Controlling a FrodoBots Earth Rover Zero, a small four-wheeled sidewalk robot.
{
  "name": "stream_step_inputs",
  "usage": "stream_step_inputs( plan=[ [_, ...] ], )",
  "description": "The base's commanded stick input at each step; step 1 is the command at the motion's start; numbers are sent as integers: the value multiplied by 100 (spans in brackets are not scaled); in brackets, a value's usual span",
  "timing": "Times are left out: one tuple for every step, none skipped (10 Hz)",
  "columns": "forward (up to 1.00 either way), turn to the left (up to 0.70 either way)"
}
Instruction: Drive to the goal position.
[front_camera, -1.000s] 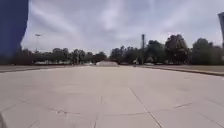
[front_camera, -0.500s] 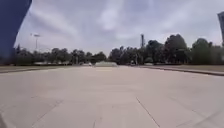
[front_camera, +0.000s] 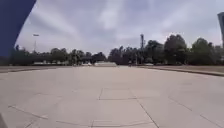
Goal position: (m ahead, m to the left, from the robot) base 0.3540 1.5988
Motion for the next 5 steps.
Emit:
stream_step_inputs(
  plan=[
    [100, 0],
    [100, 0],
    [100, 0],
    [100, 0],
    [100, 0]
  ],
)
